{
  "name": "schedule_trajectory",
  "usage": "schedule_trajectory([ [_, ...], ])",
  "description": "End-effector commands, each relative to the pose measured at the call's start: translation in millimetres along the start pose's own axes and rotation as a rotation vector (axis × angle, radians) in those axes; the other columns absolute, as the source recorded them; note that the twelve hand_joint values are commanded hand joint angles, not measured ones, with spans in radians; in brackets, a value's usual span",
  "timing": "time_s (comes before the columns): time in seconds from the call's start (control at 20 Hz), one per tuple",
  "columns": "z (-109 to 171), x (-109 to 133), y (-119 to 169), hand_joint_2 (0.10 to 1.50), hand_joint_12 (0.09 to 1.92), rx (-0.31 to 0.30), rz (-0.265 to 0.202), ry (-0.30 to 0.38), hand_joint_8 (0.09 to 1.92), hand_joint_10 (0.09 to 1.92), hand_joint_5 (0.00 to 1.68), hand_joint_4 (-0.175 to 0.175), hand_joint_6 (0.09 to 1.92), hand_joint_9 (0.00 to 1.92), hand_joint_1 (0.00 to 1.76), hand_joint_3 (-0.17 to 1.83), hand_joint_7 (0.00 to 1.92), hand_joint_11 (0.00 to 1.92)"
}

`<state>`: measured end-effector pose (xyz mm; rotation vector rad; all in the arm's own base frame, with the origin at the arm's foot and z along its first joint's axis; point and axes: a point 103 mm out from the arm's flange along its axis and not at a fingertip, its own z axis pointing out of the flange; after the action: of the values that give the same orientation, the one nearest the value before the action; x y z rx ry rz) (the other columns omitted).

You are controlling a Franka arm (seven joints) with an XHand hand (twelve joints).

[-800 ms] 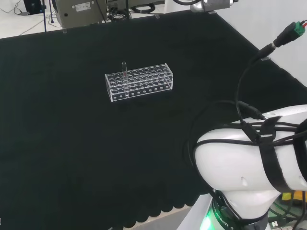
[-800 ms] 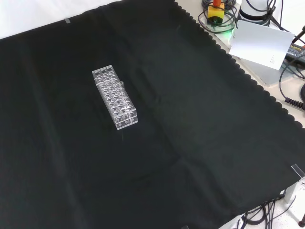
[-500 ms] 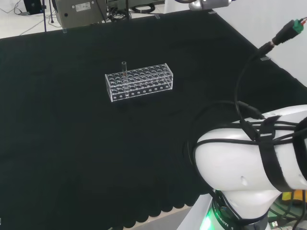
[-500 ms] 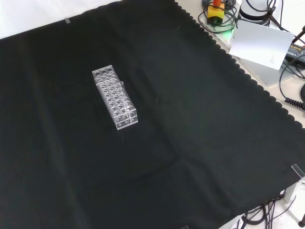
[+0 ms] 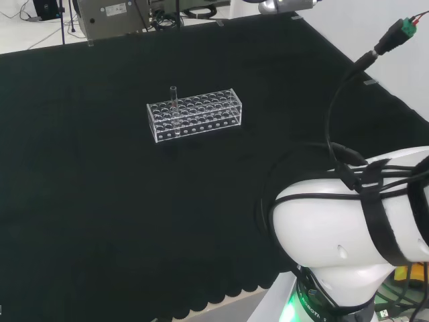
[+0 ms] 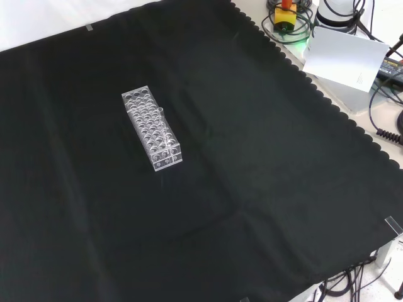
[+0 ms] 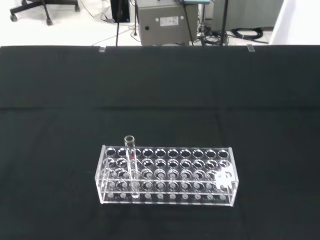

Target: Pick up the test tube.

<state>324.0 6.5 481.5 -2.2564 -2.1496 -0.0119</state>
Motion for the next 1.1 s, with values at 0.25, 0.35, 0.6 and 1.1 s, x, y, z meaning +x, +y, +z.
schedule_trajectory([
  [0.25, 24, 18, 64, 0.87, 1.57, 0.04, -0.102, 0.033, 0.9, 0.98, 0.26, -0.094, 0.09, 0.07, 0.59, 0.31, 0.11, 0.0],
  [0.35, 29, 22, 73, 0.87, 1.57, 0.055, -0.113, 0.029, 0.9, 0.98, 0.27, -0.096, 0.09, 0.08, 0.61, 0.31, 0.14, 0.0],
  [0.6, 46, 30, 100, 0.87, 1.59, 0.116, -0.127, -0.003, 0.91, 0.98, 0.3, -0.098, 0.09, 0.11, 0.63, 0.31, 0.17, 0.0],
  [1.1, 92, 40, 158, 0.87, 1.59, 0.239, -0.137, -0.022, 0.91, 0.98, 0.31, -0.099, 0.09, 0.12, 0.64, 0.31, 0.2, 0.0],
])
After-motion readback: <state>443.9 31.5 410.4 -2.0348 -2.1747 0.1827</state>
